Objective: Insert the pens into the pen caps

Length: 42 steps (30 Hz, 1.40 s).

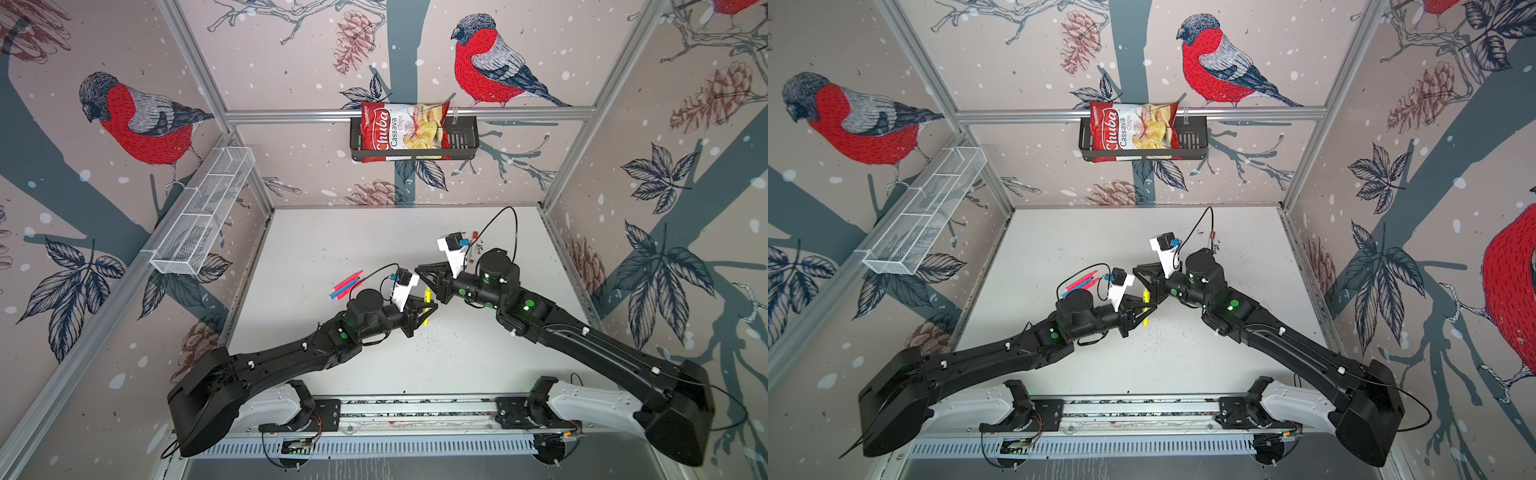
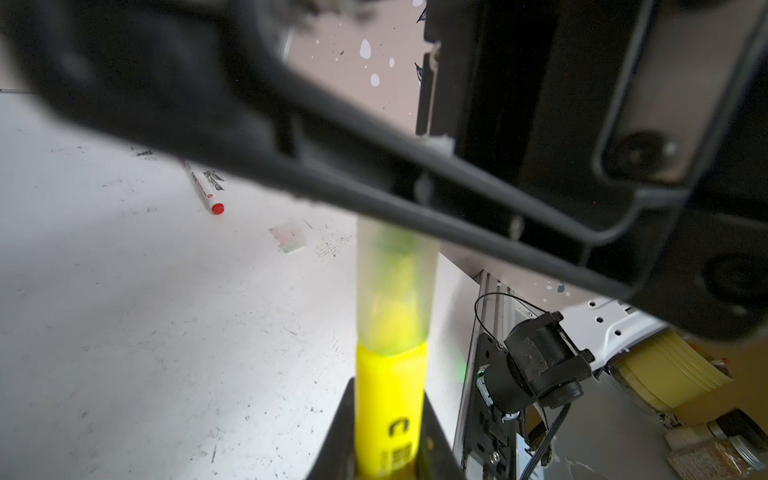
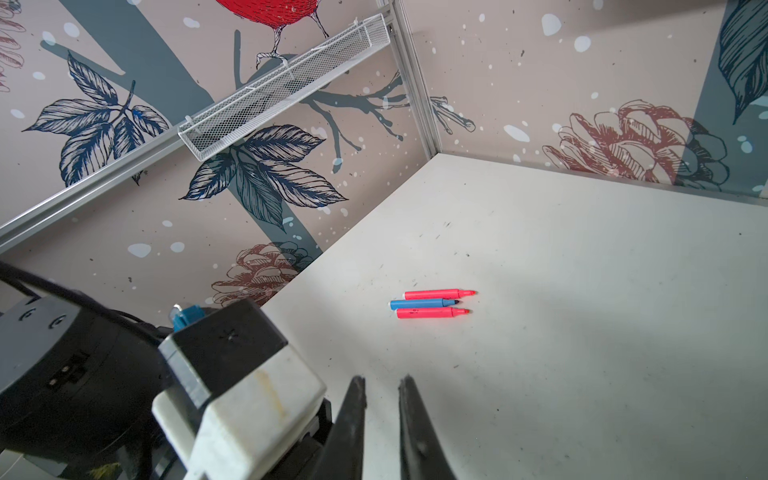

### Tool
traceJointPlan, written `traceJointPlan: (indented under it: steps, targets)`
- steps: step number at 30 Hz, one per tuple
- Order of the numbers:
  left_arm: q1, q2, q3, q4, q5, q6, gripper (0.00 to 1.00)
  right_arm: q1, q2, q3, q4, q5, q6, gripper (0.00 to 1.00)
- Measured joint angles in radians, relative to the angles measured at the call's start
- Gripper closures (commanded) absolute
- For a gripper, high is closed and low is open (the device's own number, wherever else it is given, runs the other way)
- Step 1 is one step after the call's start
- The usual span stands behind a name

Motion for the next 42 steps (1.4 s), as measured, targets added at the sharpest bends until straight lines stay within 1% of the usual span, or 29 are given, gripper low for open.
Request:
traceJointPlan:
  steps: [6, 15, 19, 20, 21, 22, 23, 24, 25, 26, 27, 31, 35, 39, 42]
  targets:
    - [0.031, -0.003, -0.015, -0.006, 0.049, -0.022, 1.00, 0.025, 0.015, -0.043, 0.059, 0.041, 0.024, 1.00]
    - [0.063, -0.024, -0.028, -0.037, 0.132, -0.023, 1.00, 0.077, 0.013, -0.107, 0.148, 0.103, 0.056, 1.00]
    - [0.067, -0.025, -0.028, -0.044, 0.139, -0.024, 1.00, 0.084, 0.008, -0.104, 0.149, 0.125, 0.072, 1.00]
    - [0.067, -0.025, -0.030, -0.042, 0.139, -0.022, 1.00, 0.084, 0.005, -0.096, 0.135, 0.130, 0.074, 0.95]
    - [0.067, -0.025, -0.032, -0.031, 0.139, -0.021, 1.00, 0.084, 0.000, -0.085, 0.118, 0.135, 0.073, 0.87]
    - [0.068, -0.025, -0.035, -0.011, 0.139, -0.020, 1.00, 0.081, -0.004, -0.071, 0.098, 0.139, 0.071, 0.77]
    - [0.069, -0.023, -0.041, 0.018, 0.139, -0.019, 1.00, 0.074, -0.009, -0.054, 0.074, 0.140, 0.071, 0.70]
    - [0.071, -0.021, -0.045, 0.043, 0.128, -0.023, 1.00, 0.066, -0.014, -0.038, 0.047, 0.135, 0.067, 0.62]
    - [0.079, -0.020, -0.051, 0.083, 0.093, -0.026, 1.00, 0.051, -0.024, -0.025, -0.010, 0.116, 0.053, 0.54]
    - [0.087, -0.021, -0.059, 0.125, 0.054, -0.035, 1.00, 0.038, -0.031, -0.016, -0.053, 0.101, 0.045, 0.50]
    - [0.089, -0.022, -0.068, 0.150, 0.037, -0.043, 1.00, 0.026, -0.036, -0.005, -0.076, 0.089, 0.034, 0.49]
    - [0.089, -0.054, -0.116, 0.189, -0.005, -0.047, 1.00, -0.002, -0.081, 0.021, -0.113, 0.074, -0.009, 0.48]
    - [0.089, -0.089, -0.132, 0.194, -0.038, -0.046, 1.00, -0.017, -0.094, 0.025, -0.125, 0.048, -0.034, 0.50]
    - [0.089, -0.097, -0.130, 0.190, -0.063, -0.031, 1.00, -0.018, -0.088, 0.022, -0.135, -0.006, -0.043, 0.53]
    - [0.089, -0.089, -0.122, 0.184, -0.064, -0.020, 1.00, -0.012, -0.068, 0.022, -0.135, -0.050, -0.051, 0.58]
